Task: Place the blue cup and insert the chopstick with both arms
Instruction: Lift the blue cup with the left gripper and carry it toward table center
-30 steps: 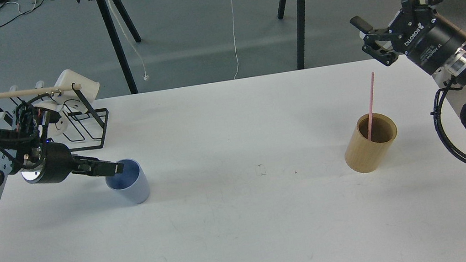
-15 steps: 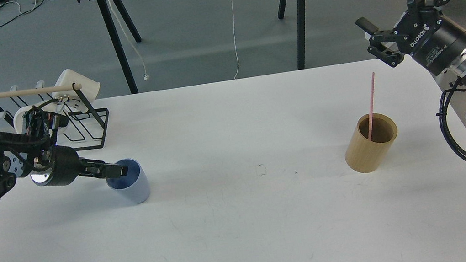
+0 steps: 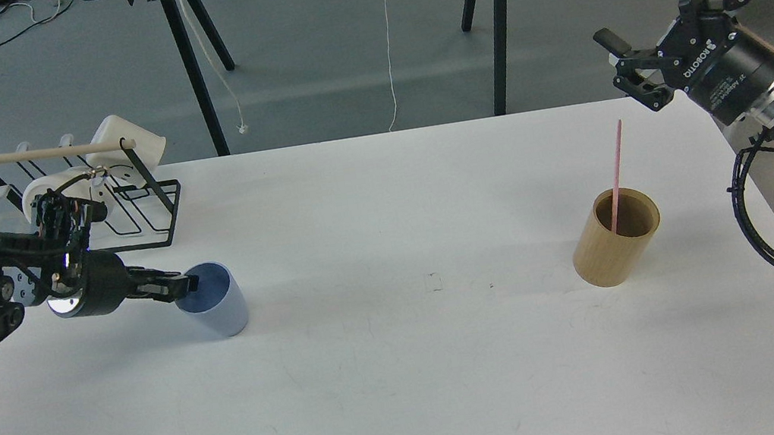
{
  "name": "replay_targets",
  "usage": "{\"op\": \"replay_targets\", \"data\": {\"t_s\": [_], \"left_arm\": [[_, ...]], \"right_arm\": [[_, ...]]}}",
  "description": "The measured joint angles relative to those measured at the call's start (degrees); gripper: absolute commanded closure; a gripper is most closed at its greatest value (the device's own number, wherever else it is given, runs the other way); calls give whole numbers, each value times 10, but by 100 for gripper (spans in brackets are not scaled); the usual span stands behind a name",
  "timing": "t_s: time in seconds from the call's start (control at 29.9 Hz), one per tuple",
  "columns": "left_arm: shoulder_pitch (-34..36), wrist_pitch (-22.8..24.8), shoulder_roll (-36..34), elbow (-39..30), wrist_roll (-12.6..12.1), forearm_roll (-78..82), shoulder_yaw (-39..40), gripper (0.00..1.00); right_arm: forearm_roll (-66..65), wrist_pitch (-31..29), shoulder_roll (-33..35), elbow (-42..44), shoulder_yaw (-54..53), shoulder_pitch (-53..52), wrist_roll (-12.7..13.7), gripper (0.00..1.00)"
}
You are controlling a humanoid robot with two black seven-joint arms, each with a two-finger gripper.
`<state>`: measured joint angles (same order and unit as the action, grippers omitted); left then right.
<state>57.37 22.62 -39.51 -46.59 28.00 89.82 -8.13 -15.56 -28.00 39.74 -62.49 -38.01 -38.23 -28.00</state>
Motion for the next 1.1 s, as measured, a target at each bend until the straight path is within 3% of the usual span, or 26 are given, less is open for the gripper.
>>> {"op": "replay_targets", "data": {"t_s": [0.2,0.4,0.57,0.73,0.94,1.1], "left_arm": [[7,8,-28,-42,0,-8,17,100],[35,50,-68,-119,0,-23,115,100],[104,54,-62,-127,0,-69,146,100],[179,54,25,-93,0,-79,119,99],[259,54,204,14,0,-74,-41,99],[279,54,282,60,0,-62,-145,99]], "right_arm": [[0,0,0,0,-4,0,0,3],[0,0,3,4,-33,-2,0,4],[0,0,45,34,-85,-6,0,4],[2,0,116,104,-105,-4,0,4],[27,0,164,192,-102,38,0,4],[30,0,171,241,-103,86,0,4]]}}
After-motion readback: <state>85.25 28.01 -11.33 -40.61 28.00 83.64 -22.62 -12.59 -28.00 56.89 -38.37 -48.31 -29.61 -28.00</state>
